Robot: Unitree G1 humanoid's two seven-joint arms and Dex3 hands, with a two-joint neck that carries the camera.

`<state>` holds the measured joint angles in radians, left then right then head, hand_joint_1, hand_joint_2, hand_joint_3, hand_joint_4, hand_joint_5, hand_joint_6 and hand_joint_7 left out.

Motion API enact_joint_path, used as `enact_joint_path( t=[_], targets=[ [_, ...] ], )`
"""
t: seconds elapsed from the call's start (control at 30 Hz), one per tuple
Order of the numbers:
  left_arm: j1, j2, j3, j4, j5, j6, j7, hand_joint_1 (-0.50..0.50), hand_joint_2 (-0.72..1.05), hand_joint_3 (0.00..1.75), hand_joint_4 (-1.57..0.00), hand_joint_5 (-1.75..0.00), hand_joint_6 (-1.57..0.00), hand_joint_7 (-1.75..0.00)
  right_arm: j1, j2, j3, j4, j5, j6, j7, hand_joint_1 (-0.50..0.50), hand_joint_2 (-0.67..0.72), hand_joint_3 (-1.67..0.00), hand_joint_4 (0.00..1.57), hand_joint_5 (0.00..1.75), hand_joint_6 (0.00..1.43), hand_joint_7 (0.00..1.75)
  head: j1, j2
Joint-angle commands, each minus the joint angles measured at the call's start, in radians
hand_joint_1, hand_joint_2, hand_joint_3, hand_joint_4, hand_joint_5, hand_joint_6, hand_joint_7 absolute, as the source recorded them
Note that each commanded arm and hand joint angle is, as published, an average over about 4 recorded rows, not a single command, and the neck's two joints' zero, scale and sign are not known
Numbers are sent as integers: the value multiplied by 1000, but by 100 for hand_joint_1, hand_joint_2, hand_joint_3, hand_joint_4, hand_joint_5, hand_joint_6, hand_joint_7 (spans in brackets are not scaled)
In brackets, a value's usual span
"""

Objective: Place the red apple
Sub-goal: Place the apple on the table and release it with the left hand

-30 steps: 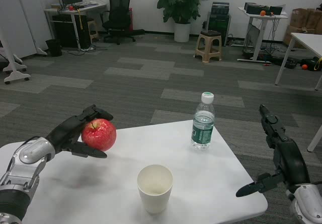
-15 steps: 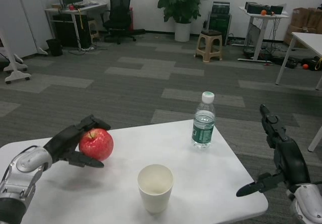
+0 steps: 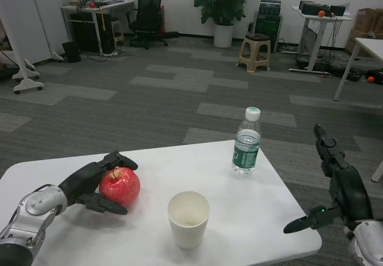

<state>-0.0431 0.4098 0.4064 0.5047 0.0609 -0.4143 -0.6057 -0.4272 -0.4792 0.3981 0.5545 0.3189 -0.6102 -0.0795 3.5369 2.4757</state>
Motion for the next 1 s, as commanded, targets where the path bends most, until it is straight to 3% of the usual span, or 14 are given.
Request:
enact_joint_path(
  t=[0.03, 0.13, 0.23, 0.43, 0.67, 0.8, 1.0],
  targets=[
    [22, -8, -16, 15, 31, 18, -21, -23, 105, 9, -17, -164, -64, -157, 6, 4, -2, 7, 9, -2, -1, -49, 22, 0, 0, 0, 0, 7, 4, -1],
    [22, -6, -18, 18, 34, 15, -22, -22, 105, 9, -7, -164, -45, -143, 6, 4, -1, 10, 8, -2, -1, -48, 22, 0, 0, 0, 0, 7, 7, -2],
    [22, -5, -17, 21, 40, 12, -25, -21, 105, 9, 0, -164, -26, -115, 7, 5, -1, 10, 8, -2, -1, -50, 22, 0, 0, 0, 0, 7, 10, -4],
    [23, -6, -17, 30, 44, 2, -27, -26, 105, 9, 0, -149, -10, -77, 6, 7, -1, 12, 9, -2, -1, -50, 22, 0, 0, 0, 0, 7, 21, -8],
    [23, -5, -15, 35, 51, -2, -33, -38, 105, 2, 0, -113, -2, -51, 6, 7, 2, 19, 9, -2, 0, -50, 22, 0, 0, 0, 0, 7, 36, -12],
    [23, -4, -14, 39, 47, -5, -34, -46, 105, 0, 0, -67, 0, -38, 6, 7, 2, 20, 8, -2, -1, -50, 22, 0, 0, 0, 0, 7, 40, -14],
    [23, -2, -16, 49, 14, -17, -34, -50, 85, 0, 0, -64, 0, -35, 6, 7, 2, 21, 9, -2, -2, -50, 22, 0, 0, 0, 0, 7, 42, -14]
  ],
)
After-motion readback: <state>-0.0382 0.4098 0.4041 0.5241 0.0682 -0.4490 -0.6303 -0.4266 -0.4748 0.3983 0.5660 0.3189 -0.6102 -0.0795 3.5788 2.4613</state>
